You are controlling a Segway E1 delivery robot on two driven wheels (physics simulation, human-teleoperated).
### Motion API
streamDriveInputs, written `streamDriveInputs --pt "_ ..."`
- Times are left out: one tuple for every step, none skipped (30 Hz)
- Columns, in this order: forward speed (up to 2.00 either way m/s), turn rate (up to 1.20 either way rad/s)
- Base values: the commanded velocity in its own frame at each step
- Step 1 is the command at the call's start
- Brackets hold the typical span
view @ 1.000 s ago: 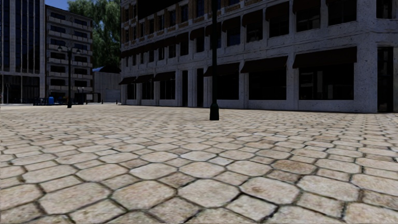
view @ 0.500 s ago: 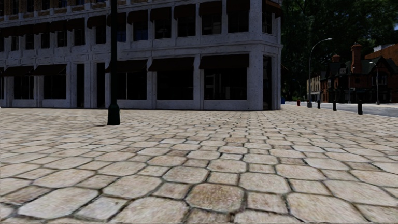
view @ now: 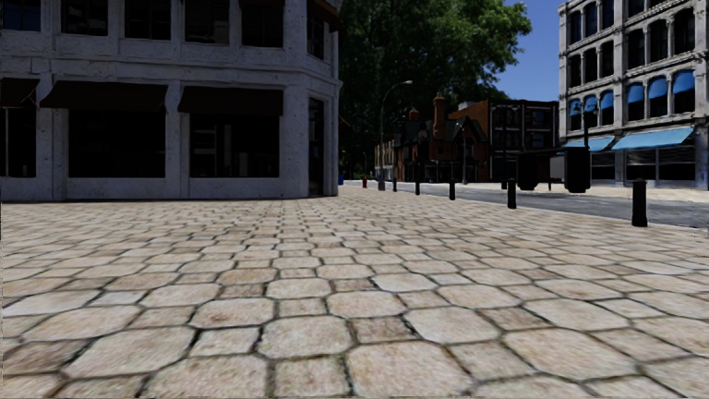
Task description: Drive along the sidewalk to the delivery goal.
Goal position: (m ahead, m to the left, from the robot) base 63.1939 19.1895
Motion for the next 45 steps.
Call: streamDriveInputs --pt "2.00 -0.95" --pt "2.00 -0.95" --pt "2.00 -0.76" --pt "2.00 0.00" --pt "2.00 0.00" --pt "2.00 0.00" --pt "2.00 0.00" --pt "2.00 0.00" --pt "2.00 0.00" --pt "2.00 0.00" --pt "2.00 0.00" --pt "2.00 0.00" --pt "2.00 0.00" --pt "2.00 0.00" --pt "2.00 0.00" --pt "2.00 0.00" --pt "2.00 0.00" --pt "2.00 0.00" --pt "2.00 0.00" --pt "2.00 0.00" --pt "2.00 0.00" --pt "2.00 0.00" --pt "2.00 0.00" --pt "2.00 0.00" --pt "2.00 0.00" --pt "2.00 0.00" --pt "2.00 0.00" --pt "2.00 0.00" --pt "2.00 0.00" --pt "2.00 0.00" --pt "2.00 0.00" --pt "2.00 0.00" --pt "2.00 0.00" --pt "2.00 0.00" --pt "2.00 0.00" --pt "2.00 0.00" --pt "2.00 0.00" --pt "2.00 0.00" --pt "2.00 0.00" --pt "2.00 0.00" --pt "2.00 0.00" --pt "2.00 0.00" --pt "2.00 0.00" --pt "2.00 0.00" --pt "2.00 0.00"
